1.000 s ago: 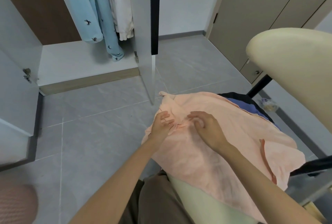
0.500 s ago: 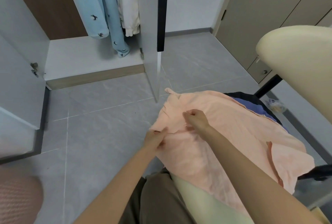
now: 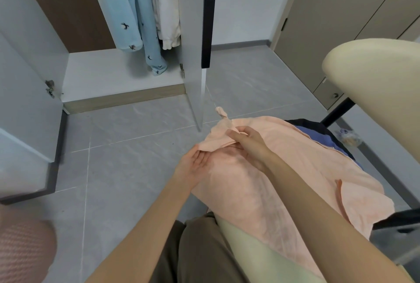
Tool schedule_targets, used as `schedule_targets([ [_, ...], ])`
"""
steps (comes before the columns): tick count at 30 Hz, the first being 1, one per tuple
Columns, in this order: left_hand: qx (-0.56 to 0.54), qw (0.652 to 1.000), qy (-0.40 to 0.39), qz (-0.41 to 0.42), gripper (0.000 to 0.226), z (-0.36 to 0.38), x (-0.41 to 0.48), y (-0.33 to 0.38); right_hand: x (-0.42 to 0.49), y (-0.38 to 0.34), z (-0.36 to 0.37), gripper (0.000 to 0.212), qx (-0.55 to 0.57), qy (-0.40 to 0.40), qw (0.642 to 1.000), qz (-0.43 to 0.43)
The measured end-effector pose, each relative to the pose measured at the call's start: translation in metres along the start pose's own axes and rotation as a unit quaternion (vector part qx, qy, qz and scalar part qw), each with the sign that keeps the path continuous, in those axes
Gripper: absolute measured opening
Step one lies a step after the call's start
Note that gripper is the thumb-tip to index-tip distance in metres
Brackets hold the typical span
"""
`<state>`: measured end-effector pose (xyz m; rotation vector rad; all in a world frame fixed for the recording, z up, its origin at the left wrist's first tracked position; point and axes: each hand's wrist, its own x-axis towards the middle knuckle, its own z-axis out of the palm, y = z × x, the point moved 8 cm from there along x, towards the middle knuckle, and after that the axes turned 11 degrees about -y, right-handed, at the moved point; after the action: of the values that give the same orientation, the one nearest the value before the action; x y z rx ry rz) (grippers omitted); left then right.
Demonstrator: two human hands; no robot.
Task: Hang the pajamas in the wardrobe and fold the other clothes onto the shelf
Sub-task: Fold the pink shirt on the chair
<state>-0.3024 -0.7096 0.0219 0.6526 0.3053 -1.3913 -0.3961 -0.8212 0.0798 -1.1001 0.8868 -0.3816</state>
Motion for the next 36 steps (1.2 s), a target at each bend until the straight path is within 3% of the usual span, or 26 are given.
schedule_targets([
  [5,-0.052,0.998,-0.006,0.036,0.011,0.008,-0.001,0.006,0.001,-0.008,0.004,0.025,-0.057,-0.009,0.998,-0.015],
  [9,-0.038,0.999,0.025,0.028,0.010,0.001,0.003,0.002,0.004,-0.010,-0.008,0.002,-0.125,0.044,0.991,-0.013],
  [11,-0.004,0.998,0.067,0.019,0.008,-0.008,0.004,-0.003,0.006,-0.010,-0.016,0.011,-0.167,0.079,0.983,-0.020],
  [14,0.097,0.984,0.147,0.032,0.057,-0.030,0.006,0.000,0.007,-0.010,-0.023,0.006,-0.245,0.124,0.961,-0.037],
  [17,0.323,0.932,0.165,0.018,0.064,-0.045,0.008,0.010,0.007,-0.006,-0.031,0.008,-0.274,0.153,0.949,-0.042],
  [20,0.559,0.808,0.184,0.035,0.050,-0.051,0.012,0.030,0.009,0.001,-0.039,0.012,-0.332,0.159,0.930,-0.019],
  [22,0.635,0.744,0.197,0.068,0.047,-0.046,0.017,0.044,0.012,0.007,-0.043,0.012,-0.374,0.155,0.914,0.004],
  [24,0.654,0.739,0.146,0.070,0.049,-0.034,0.029,0.047,0.015,0.010,-0.044,0.009,-0.414,0.148,0.898,0.025],
  [27,0.659,0.750,0.051,0.006,0.050,-0.020,0.044,0.038,0.022,0.009,-0.044,0.009,-0.455,0.143,0.879,0.029],
  [34,0.706,0.707,0.028,0.038,0.030,-0.011,0.047,0.056,0.033,0.001,-0.035,0.009,-0.568,0.140,0.811,0.015],
  [36,0.714,0.699,0.008,0.044,0.027,-0.004,0.042,0.059,0.032,-0.007,-0.024,0.026,-0.619,0.128,0.774,-0.023],
])
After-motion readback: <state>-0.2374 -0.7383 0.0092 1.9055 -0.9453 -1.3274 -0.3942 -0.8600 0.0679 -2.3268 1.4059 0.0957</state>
